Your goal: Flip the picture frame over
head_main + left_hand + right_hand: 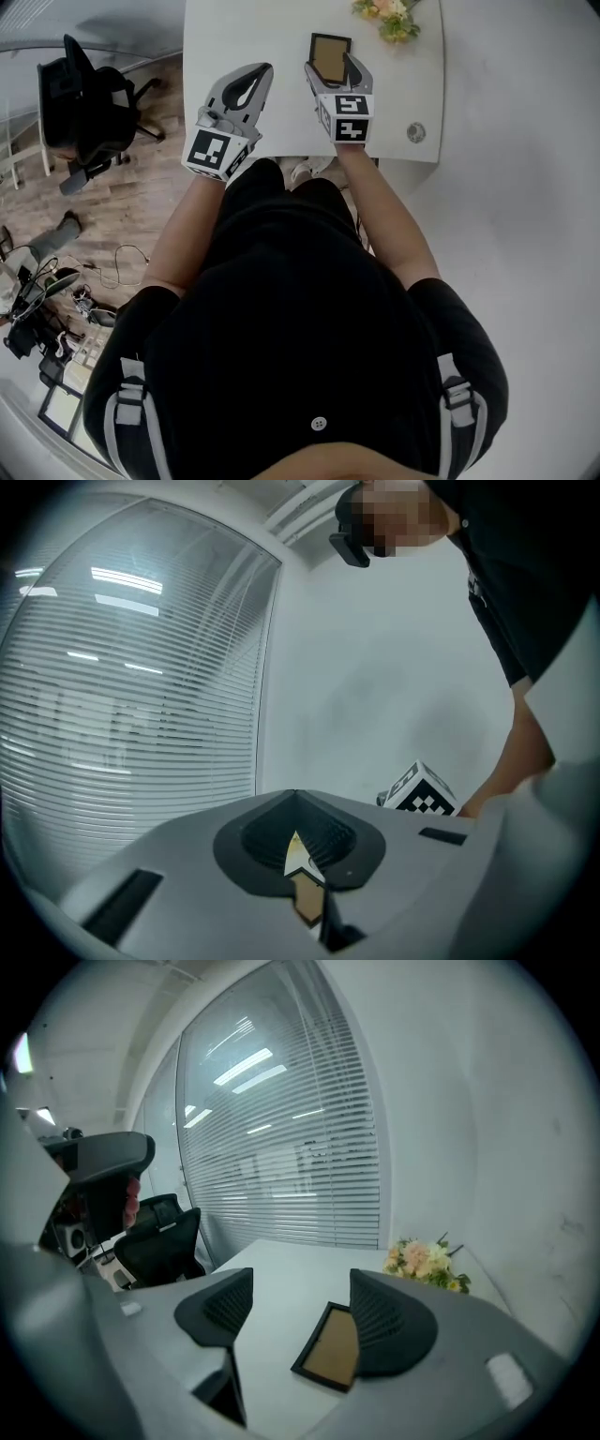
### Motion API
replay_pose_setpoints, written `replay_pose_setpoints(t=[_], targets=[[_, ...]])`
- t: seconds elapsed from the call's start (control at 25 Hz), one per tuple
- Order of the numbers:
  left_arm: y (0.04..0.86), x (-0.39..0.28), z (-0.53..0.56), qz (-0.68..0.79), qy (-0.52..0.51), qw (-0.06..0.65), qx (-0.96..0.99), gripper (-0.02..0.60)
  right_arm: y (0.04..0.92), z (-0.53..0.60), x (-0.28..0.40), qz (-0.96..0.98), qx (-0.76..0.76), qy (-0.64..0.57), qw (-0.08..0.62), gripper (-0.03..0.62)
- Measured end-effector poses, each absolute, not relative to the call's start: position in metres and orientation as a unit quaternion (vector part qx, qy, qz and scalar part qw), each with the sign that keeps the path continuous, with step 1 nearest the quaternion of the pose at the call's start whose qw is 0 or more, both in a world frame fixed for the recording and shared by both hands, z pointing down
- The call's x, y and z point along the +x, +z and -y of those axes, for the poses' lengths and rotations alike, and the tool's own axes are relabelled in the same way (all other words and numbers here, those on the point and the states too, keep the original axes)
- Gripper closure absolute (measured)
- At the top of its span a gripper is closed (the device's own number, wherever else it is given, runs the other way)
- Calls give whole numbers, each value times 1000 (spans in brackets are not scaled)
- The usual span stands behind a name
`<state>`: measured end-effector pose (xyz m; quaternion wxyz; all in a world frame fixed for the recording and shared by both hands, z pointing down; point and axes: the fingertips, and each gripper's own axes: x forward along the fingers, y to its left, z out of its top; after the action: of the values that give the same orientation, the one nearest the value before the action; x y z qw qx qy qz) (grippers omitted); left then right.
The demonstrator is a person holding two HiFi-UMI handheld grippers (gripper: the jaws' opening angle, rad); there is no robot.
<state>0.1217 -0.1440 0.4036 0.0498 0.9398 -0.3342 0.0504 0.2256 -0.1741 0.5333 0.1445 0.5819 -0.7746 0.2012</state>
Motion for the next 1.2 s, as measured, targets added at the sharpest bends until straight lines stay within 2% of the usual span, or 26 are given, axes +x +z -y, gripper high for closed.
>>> replay_pose_setpoints(t=[0.56, 0.96, 1.2], targets=[[487, 118, 204, 283, 73, 89, 952, 577, 636, 213, 210, 708, 615, 267, 222, 292], [542, 113, 234, 257, 97, 120, 954, 577, 694, 228, 201, 665, 636, 295, 258, 387], [559, 116, 242, 241, 103, 130, 956, 577, 717, 227, 200, 639, 644, 315, 280, 422]])
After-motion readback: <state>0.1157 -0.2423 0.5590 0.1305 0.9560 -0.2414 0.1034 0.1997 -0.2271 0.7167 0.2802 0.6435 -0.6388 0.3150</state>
